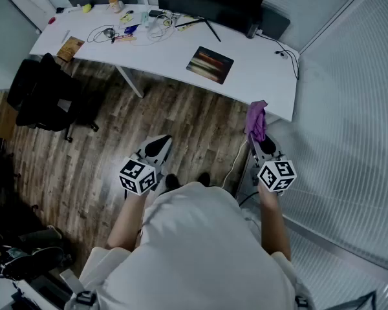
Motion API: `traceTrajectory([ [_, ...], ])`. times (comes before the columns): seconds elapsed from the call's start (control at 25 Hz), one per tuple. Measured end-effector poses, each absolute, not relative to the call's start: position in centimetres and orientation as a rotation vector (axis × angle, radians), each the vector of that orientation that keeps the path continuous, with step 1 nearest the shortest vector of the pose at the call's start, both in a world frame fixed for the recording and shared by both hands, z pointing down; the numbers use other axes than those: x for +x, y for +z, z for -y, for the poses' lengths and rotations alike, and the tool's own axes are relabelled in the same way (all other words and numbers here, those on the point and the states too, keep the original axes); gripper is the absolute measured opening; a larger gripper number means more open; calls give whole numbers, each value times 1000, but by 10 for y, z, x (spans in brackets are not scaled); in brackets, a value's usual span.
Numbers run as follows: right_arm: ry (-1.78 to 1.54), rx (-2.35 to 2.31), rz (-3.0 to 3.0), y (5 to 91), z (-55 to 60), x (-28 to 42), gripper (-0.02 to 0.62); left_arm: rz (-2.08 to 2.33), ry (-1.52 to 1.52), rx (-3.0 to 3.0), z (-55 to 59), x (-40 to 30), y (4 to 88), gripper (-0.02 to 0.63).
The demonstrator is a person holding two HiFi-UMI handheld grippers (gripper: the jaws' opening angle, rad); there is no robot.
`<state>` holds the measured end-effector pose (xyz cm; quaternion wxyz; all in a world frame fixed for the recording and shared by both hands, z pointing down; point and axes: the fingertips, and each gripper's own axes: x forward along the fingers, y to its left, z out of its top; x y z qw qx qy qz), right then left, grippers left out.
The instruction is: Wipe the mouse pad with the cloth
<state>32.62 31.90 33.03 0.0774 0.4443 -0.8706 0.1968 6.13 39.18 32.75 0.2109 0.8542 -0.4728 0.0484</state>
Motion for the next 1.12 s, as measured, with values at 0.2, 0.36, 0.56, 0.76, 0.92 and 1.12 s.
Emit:
traceTrajectory([
  [0.2,580,1328,2614,330,-317,328,133,1324,127,2368,-393,63,329,21],
  [0.36,568,1328,2621,327,-312,330,133,1337,123,2363,-391,64,330,21],
  [0.56,584,1294,2662,322,-304,334,133,1353,118,2352,-388,71,330,21],
  [0.76,591,1276,2670,324,-293,343,133,1375,139,2334,-388,80,334,21],
  [0.92,611,1278,2679,327,-280,355,133,1409,136,2316,-385,84,333,21],
  [1.12,615,1245,2686,330,-275,360,133,1441,134,2301,-382,87,332,21],
])
